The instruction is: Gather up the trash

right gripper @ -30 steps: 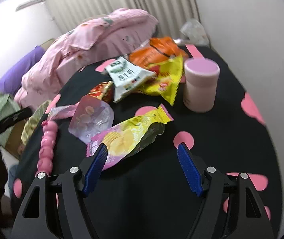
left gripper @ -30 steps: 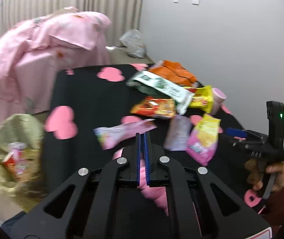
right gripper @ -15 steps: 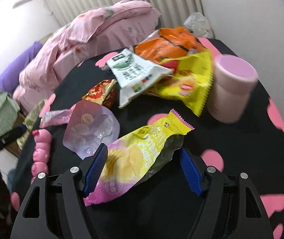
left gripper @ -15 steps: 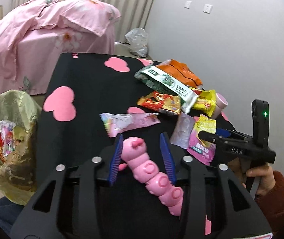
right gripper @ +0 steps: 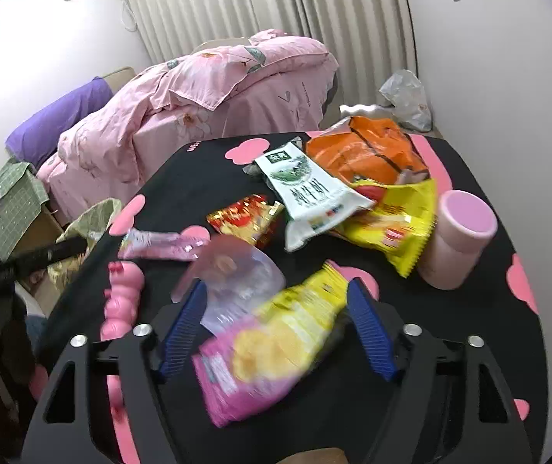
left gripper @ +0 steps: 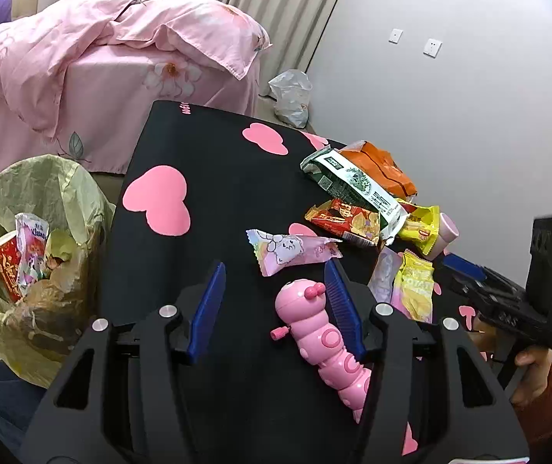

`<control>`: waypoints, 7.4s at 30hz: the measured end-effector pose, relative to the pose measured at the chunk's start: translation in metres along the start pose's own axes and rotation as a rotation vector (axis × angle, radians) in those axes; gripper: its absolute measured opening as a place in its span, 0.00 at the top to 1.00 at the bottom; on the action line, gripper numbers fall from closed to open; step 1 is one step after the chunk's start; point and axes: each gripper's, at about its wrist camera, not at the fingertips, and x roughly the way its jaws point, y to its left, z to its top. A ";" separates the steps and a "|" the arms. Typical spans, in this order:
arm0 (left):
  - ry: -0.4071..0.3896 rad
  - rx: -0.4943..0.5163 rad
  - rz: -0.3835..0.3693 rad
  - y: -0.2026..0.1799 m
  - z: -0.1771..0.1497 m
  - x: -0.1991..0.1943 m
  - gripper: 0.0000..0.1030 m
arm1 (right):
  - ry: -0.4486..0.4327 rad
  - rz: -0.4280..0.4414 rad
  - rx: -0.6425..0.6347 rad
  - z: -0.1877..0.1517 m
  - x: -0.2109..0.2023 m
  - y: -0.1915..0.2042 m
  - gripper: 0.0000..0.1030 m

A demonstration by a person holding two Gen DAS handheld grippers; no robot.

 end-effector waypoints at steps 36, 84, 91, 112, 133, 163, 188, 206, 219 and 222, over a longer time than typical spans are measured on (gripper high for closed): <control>0.014 -0.020 -0.006 0.016 -0.014 0.005 0.47 | 0.086 0.041 -0.192 -0.026 0.000 0.028 0.84; -0.105 0.087 0.162 0.052 0.038 -0.067 0.89 | -0.122 0.172 -0.270 0.040 -0.040 0.087 0.84; -0.145 -0.007 0.240 0.100 0.023 -0.091 0.88 | -0.104 0.280 -0.361 0.070 -0.012 0.154 0.84; -0.122 -0.358 0.309 0.235 -0.002 -0.066 0.57 | 0.255 0.549 -0.405 0.089 0.188 0.312 0.59; -0.267 -0.373 0.425 0.222 0.010 -0.118 0.42 | 0.135 0.575 -0.451 0.096 0.153 0.294 0.30; 0.166 0.080 -0.196 -0.045 0.036 0.048 0.34 | -0.069 -0.111 -0.028 -0.034 -0.069 -0.059 0.30; 0.213 0.059 0.023 -0.045 0.059 0.114 0.82 | 0.169 0.188 0.009 -0.082 -0.041 -0.023 0.30; 0.137 -0.024 0.121 0.040 0.050 0.082 0.51 | 0.242 0.046 -0.194 -0.035 0.028 0.007 0.30; 0.052 0.227 0.181 -0.005 0.077 0.081 0.34 | 0.167 0.077 0.047 -0.065 -0.041 -0.017 0.30; 0.056 0.207 0.182 -0.003 0.079 0.086 0.34 | 0.211 0.130 0.072 -0.078 -0.031 -0.012 0.30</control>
